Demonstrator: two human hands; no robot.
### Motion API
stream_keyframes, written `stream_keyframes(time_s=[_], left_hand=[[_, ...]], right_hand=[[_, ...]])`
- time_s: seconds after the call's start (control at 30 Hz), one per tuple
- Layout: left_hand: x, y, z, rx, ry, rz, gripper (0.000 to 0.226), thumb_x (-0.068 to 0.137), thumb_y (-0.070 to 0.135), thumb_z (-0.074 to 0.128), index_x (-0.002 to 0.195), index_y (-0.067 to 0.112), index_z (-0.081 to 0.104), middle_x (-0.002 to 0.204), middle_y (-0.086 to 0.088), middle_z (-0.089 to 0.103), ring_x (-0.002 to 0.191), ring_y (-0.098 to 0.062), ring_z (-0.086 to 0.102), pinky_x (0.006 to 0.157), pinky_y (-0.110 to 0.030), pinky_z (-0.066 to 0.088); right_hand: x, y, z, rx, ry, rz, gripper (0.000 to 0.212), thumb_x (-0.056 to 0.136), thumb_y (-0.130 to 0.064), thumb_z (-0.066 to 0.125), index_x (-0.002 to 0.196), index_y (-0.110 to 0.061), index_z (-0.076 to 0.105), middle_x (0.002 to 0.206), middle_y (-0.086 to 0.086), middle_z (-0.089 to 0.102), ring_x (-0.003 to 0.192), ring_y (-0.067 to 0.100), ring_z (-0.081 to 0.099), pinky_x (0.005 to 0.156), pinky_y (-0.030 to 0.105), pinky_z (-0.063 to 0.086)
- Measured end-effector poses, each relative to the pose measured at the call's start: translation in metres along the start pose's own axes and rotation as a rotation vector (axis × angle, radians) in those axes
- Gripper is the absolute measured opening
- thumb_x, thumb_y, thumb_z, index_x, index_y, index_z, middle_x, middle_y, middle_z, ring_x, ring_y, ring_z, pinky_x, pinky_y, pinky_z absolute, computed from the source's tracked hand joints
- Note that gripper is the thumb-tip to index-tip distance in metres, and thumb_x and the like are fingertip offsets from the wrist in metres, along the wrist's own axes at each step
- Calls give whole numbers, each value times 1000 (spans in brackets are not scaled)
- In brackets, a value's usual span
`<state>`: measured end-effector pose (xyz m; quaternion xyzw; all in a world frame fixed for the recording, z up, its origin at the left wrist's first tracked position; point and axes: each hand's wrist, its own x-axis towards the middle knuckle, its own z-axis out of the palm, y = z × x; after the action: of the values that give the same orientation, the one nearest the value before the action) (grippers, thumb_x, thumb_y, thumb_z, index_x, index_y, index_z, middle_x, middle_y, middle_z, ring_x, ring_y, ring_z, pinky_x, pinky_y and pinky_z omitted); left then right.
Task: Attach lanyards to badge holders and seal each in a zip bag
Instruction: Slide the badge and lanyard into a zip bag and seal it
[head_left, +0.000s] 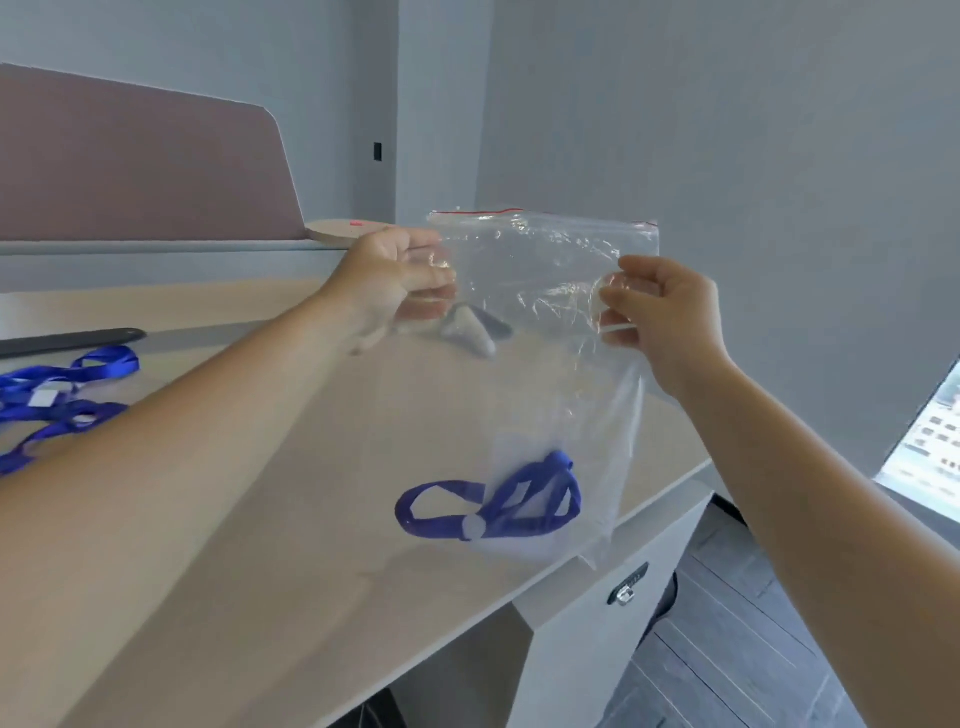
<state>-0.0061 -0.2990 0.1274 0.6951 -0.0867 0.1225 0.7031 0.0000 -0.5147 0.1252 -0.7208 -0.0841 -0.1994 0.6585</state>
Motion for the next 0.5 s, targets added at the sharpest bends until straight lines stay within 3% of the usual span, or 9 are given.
stream_keyframes(time_s=[0.07, 0.17, 0.3, 0.37, 0.43, 0.5], left_hand=[[18, -24, 0, 8, -14, -69, 46, 86, -2, 54, 130, 6, 43, 107, 1, 57, 58, -2, 63, 49, -13, 52], [46, -65, 0, 50, -59, -158, 58, 83, -4, 56, 136, 7, 36, 133, -4, 46, 81, -10, 58, 49, -10, 50], [78, -113, -4, 130, -114, -232, 66, 81, -10, 55, 140, 9, 31, 144, -2, 37, 74, -4, 57, 54, -11, 54], [89, -130, -7, 204, -144, -245, 70, 80, -11, 56, 141, 12, 29, 147, -2, 34, 67, -3, 62, 55, -12, 53], [98, -147, -10, 347, -181, -216, 74, 78, -8, 61, 141, 12, 28, 148, -4, 34, 90, -8, 64, 65, -15, 51], [105, -161, -14, 483, -206, -181, 77, 75, -2, 67, 140, 11, 29, 146, -6, 36, 126, -15, 45, 85, -14, 38]], right_hand=[[17, 25, 7, -12, -15, 69, 41, 82, 2, 58, 122, -2, 49, 83, 2, 55, 36, 1, 54, 41, 14, 47], [40, 66, 17, -46, -64, 171, 47, 81, 2, 60, 126, -4, 46, 84, 1, 54, 44, 6, 57, 42, 14, 49], [65, 116, 27, -141, -145, 243, 61, 79, 2, 63, 134, -7, 37, 120, 2, 46, 69, 16, 57, 50, 18, 53], [75, 137, 29, -276, -183, 232, 65, 79, -3, 65, 136, -10, 35, 134, 2, 43, 94, 22, 58, 67, 28, 56], [81, 153, 29, -441, -231, 201, 68, 79, -9, 67, 138, -13, 34, 140, 2, 41, 113, 23, 51, 76, 27, 47], [84, 167, 29, -522, -283, 199, 71, 79, -13, 67, 139, -14, 31, 145, 2, 36, 123, 23, 45, 85, 25, 40]])
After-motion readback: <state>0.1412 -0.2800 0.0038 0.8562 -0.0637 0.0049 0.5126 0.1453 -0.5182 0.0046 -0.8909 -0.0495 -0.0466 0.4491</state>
